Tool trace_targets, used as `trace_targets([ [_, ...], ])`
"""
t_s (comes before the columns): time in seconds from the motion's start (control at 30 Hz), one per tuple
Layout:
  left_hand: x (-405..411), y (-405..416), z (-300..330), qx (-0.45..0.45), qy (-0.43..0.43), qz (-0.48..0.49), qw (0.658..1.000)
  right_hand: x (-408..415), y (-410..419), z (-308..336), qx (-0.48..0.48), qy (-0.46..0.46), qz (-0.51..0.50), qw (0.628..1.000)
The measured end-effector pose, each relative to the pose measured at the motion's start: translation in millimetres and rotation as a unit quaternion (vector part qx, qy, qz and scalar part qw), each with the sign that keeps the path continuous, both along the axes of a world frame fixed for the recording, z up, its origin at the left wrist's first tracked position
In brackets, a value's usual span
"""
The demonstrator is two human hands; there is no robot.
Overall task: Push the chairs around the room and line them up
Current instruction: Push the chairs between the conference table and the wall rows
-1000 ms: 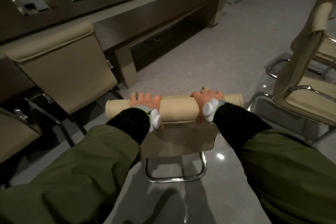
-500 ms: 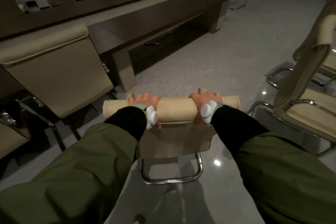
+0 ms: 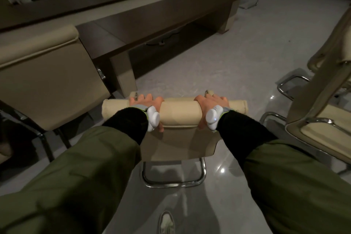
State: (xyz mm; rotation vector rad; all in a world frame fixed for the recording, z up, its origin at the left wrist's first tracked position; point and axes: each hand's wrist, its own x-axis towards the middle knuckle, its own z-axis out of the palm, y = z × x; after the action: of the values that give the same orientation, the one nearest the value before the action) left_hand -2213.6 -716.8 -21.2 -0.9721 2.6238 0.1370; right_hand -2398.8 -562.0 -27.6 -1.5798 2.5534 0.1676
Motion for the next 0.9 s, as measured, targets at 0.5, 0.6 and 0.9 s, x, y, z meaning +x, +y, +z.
trace_targets([
  [0.5, -106.6, -104.1, 4.0, 0.013, 0.017, -0.011, 1.000, -104.3, -107.2, 4.5, 0.011, -0.017, -0.020, 1.000],
  [0.6, -126.0, -120.4, 7.1, 0.021, 0.016, -0.011, 1.000, -124.0, -125.7, 5.2, 0.018, -0.021, -0.021, 0.999],
  [0.9, -190.9, -146.2, 5.0, 0.010, 0.023, 0.008, 1.000, -194.5, -159.3, 15.5, 0.033, -0.028, 0.001, 0.999],
])
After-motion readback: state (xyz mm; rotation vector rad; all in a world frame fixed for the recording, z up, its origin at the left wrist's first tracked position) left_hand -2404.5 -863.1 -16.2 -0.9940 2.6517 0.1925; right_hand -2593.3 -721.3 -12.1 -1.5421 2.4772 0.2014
